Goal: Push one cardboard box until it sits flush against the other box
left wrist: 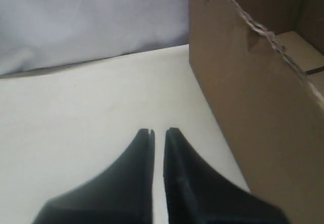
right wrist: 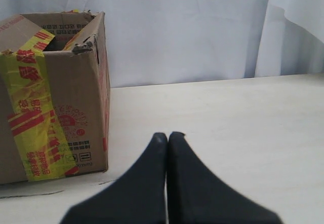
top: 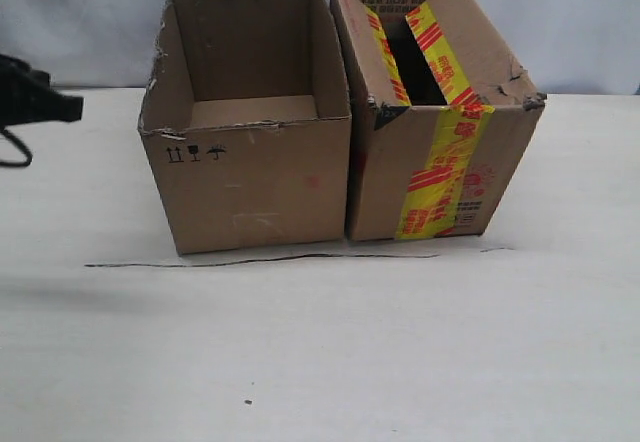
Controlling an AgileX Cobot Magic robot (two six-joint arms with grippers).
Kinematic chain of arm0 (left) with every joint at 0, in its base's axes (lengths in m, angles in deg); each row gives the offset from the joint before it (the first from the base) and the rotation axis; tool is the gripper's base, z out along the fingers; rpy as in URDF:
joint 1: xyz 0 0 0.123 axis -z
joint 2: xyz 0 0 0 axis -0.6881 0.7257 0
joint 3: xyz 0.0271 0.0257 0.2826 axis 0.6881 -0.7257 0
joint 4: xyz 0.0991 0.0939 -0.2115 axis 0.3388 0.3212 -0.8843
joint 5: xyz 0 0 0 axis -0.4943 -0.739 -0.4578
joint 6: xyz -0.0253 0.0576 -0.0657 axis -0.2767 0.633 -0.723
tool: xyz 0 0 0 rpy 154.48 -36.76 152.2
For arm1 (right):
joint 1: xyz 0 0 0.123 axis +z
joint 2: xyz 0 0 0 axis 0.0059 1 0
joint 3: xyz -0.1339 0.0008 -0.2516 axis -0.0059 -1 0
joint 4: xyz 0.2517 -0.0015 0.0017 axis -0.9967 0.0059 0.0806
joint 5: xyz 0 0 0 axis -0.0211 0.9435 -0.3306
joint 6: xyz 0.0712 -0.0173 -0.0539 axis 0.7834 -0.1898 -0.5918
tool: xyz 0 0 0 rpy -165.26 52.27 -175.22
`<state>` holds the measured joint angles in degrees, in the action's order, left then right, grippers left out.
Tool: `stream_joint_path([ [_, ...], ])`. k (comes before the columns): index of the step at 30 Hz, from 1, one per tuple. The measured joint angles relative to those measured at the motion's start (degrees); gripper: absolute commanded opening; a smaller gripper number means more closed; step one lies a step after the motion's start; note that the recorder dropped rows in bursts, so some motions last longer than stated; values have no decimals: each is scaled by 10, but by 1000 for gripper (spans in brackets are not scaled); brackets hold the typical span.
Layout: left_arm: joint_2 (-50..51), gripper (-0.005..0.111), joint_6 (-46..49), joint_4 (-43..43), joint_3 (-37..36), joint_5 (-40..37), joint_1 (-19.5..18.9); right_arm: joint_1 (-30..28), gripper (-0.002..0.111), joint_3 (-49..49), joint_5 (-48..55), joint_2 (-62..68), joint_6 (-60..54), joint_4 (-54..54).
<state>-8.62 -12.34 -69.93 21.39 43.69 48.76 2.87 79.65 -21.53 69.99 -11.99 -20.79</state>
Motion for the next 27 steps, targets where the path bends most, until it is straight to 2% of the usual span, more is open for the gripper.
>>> stream_joint_path([
  [4,-93,0,0,-1,-150,122,0,0,0,0,0,0,0,0],
  [5,-137,0,2,-1,-227,187,0,0,0,0,0,0,0,0],
  [7,-201,0,8,-2,-316,268,0,0,0,0,0,0,0,0],
  [10,-279,0,8,-2,-383,300,0,0,0,0,0,0,0,0],
  [12,-352,0,8,-2,-421,289,0,0,0,0,0,0,0,0],
  [17,-482,0,8,-2,-436,248,0,0,0,0,0,0,0,0],
  [27,-539,0,8,-2,-438,245,0,0,0,0,0,0,0,0],
])
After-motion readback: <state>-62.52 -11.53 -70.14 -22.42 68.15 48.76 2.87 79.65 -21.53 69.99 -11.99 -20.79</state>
